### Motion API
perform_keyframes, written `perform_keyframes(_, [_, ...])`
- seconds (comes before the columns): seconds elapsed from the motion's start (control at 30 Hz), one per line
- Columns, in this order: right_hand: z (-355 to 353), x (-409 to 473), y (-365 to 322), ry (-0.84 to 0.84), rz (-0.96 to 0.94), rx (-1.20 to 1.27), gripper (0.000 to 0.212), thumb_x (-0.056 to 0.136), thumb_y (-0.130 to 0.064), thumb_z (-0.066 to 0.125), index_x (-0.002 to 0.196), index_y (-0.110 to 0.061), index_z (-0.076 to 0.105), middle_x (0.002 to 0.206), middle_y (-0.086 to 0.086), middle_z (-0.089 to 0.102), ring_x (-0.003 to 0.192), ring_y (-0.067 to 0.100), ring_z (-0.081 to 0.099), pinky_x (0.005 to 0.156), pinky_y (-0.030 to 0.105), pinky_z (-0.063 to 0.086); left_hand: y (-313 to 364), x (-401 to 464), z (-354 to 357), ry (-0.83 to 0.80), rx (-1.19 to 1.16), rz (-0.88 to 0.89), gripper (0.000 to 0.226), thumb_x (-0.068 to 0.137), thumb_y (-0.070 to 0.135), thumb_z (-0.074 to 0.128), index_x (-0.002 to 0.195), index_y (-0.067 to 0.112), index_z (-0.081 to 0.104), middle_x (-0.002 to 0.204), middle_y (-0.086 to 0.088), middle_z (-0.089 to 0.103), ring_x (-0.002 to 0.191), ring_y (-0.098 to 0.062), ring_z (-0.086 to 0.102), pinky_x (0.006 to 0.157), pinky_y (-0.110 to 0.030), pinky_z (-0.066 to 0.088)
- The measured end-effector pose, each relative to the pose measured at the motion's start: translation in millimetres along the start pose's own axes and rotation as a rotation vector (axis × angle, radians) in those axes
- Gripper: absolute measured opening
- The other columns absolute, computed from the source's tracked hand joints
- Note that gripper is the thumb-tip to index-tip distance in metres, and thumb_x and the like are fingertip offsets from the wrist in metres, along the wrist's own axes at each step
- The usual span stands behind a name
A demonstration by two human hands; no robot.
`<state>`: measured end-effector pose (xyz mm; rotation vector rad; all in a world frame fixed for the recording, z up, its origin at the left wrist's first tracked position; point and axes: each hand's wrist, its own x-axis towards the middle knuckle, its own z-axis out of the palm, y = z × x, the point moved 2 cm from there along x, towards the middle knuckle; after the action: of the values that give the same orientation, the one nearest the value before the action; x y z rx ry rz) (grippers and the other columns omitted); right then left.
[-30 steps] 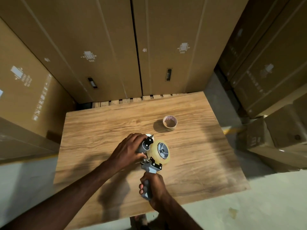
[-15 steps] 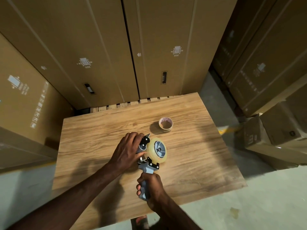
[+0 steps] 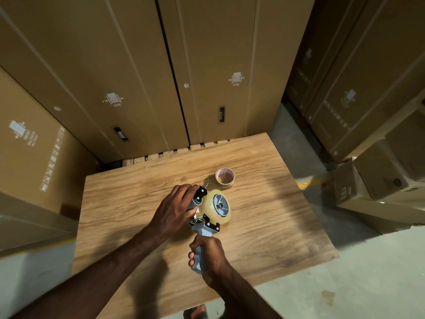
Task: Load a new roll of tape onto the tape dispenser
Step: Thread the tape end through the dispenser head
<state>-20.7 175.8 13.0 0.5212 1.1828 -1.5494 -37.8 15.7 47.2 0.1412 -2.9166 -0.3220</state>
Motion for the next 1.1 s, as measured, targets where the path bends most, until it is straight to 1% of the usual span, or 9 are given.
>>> perform_keyframes(0.1, [-2.4, 0.7, -2.1, 0.006, 0.004, 0.005, 0.026, 0.072, 0.006, 0.053, 0.094, -0.009, 0.050, 0.057, 0.010, 0.040, 0.044, 0.020, 0.045, 0.047, 0.023, 0.037, 1.3, 2.2, -0.4, 0.001, -0.006, 0.003, 0.065, 0.082, 0.024, 0.080, 0.138, 0.011, 0.051, 0.128, -0.008, 0.061, 0.115, -0.025, 0.059, 0.090, -0.036, 0.056])
perform_keyframes(0.2, [-3.4, 0.0, -4.2, 0.011, 0.019, 0.004, 0.024, 0.075, 0.007, 0.052, 0.092, -0.009, 0.049, 0.057, 0.009, 0.039, 0.044, 0.019, 0.045, 0.048, 0.022, 0.036, 3.2, 4.3, -1.5, 0.006, -0.015, 0.004, 0.066, 0.080, 0.027, 0.082, 0.137, 0.012, 0.051, 0.127, -0.007, 0.061, 0.113, -0.024, 0.059, 0.090, -0.035, 0.056])
perform_keyframes(0.4, [-5.3, -0.3, -5.7, 0.021, 0.030, 0.017, 0.027, 0.076, 0.008, 0.051, 0.096, -0.010, 0.047, 0.056, 0.008, 0.037, 0.044, 0.017, 0.043, 0.049, 0.022, 0.034, 4.1, 7.1, 1.4, -0.022, 0.005, -0.018, 0.085, 0.070, 0.045, 0.088, 0.138, 0.013, 0.047, 0.128, -0.007, 0.060, 0.112, -0.025, 0.059, 0.093, -0.037, 0.054])
perform_keyframes(0.57, [-5.3, 0.8, -9.7, 0.030, 0.004, 0.007, 0.028, 0.070, 0.008, 0.052, 0.092, -0.009, 0.045, 0.057, 0.008, 0.035, 0.045, 0.019, 0.042, 0.049, 0.022, 0.033, -1.3, 12.4, 6.0, 0.003, 0.111, -0.099, 0.092, 0.073, 0.062, 0.080, 0.143, 0.015, 0.044, 0.133, -0.010, 0.056, 0.117, -0.027, 0.056, 0.095, -0.041, 0.050])
perform_keyframes(0.67, [-2.4, -0.9, -12.5, 0.019, 0.002, 0.009, 0.028, 0.058, 0.002, 0.056, 0.079, -0.009, 0.043, 0.056, 0.008, 0.033, 0.043, 0.019, 0.041, 0.048, 0.022, 0.031, 0.3, 18.4, 1.5, 0.051, 0.150, -0.118, 0.096, 0.073, 0.060, 0.080, 0.148, 0.015, 0.040, 0.144, -0.014, 0.050, 0.125, -0.031, 0.050, 0.102, -0.047, 0.046])
perform_keyframes(0.73, [0.5, -2.4, -12.8, 0.020, 0.006, 0.007, 0.031, 0.054, 0.001, 0.057, 0.079, -0.010, 0.042, 0.055, 0.008, 0.033, 0.042, 0.020, 0.041, 0.048, 0.022, 0.031, 0.8, 19.9, 0.8, 0.051, 0.169, -0.100, 0.096, 0.075, 0.056, 0.079, 0.151, 0.014, 0.037, 0.149, -0.016, 0.047, 0.132, -0.033, 0.047, 0.110, -0.050, 0.042])
perform_keyframes(0.93, [-0.2, -0.8, -16.3, 0.012, 0.043, -0.004, 0.023, 0.075, 0.010, 0.049, 0.074, -0.012, 0.040, 0.055, 0.007, 0.034, 0.043, 0.018, 0.040, 0.049, 0.021, 0.031, -1.6, 18.9, 0.0, 0.039, 0.160, -0.087, 0.096, 0.075, 0.046, 0.082, 0.152, 0.017, 0.033, 0.151, -0.016, 0.045, 0.137, -0.033, 0.044, 0.114, -0.054, 0.037])
perform_keyframes(1.0, [0.0, 0.0, -16.9, 0.012, 0.046, 0.001, 0.022, 0.076, 0.010, 0.048, 0.082, -0.010, 0.041, 0.055, 0.007, 0.035, 0.044, 0.018, 0.041, 0.049, 0.020, 0.032, -2.7, 19.0, 0.2, 0.035, 0.147, -0.070, 0.094, 0.076, 0.045, 0.082, 0.151, 0.017, 0.034, 0.152, -0.016, 0.044, 0.137, -0.033, 0.044, 0.114, -0.053, 0.038])
perform_keyframes(1.1, [-0.8, 2.0, -15.8, 0.025, 0.052, 0.013, 0.032, 0.077, 0.010, 0.049, 0.098, -0.011, 0.040, 0.053, 0.006, 0.037, 0.042, 0.018, 0.041, 0.048, 0.019, 0.033, -1.5, 20.0, -0.1, 0.010, 0.125, 0.006, 0.084, 0.075, 0.041, 0.085, 0.145, 0.018, 0.044, 0.153, -0.018, 0.042, 0.137, -0.034, 0.044, 0.113, -0.051, 0.040])
